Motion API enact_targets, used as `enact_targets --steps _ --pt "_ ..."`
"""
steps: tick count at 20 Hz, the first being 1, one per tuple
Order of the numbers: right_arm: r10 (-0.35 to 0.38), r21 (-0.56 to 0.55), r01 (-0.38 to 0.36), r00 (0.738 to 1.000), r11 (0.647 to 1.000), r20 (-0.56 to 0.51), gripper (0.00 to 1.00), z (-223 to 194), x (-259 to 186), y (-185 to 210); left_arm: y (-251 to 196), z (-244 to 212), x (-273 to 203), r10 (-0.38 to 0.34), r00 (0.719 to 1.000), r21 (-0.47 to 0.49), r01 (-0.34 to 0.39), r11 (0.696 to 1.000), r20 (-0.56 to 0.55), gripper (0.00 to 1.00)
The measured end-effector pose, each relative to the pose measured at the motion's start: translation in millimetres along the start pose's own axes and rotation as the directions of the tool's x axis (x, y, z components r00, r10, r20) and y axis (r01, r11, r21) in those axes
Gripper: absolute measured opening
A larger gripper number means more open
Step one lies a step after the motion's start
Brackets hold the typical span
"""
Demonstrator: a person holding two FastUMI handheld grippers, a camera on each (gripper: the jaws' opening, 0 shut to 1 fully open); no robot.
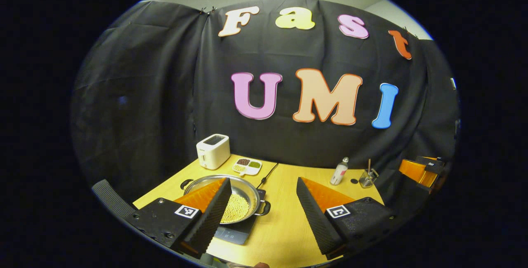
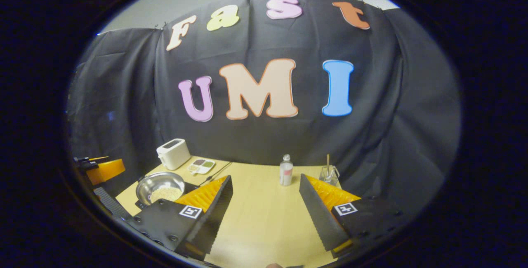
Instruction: First push the handle of the pot to place it horizontally, then grasp the pot with both hands and set it on the induction cooktop.
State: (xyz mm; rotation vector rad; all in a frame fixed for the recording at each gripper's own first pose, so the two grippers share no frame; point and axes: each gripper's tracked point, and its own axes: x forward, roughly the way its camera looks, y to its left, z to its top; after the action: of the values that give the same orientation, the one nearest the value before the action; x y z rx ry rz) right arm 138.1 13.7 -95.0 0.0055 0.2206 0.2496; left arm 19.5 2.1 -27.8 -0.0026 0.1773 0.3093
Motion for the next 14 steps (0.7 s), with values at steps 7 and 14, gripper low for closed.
enact_targets --steps 7,14 --pt "0.037 -0.032 -0.035 0.997 0.999 0.062 0.93 22 -24 4 -35 37 -20 -0.026 0.987 0.020 0.023 1.000 0.160 0.96" --pt "0.105 -0.002 -0.105 0.991 0.994 0.083 0.93 31 -25 13 -43 31 -23 -0.020 0.988 0.031 0.015 0.999 0.154 0.94"
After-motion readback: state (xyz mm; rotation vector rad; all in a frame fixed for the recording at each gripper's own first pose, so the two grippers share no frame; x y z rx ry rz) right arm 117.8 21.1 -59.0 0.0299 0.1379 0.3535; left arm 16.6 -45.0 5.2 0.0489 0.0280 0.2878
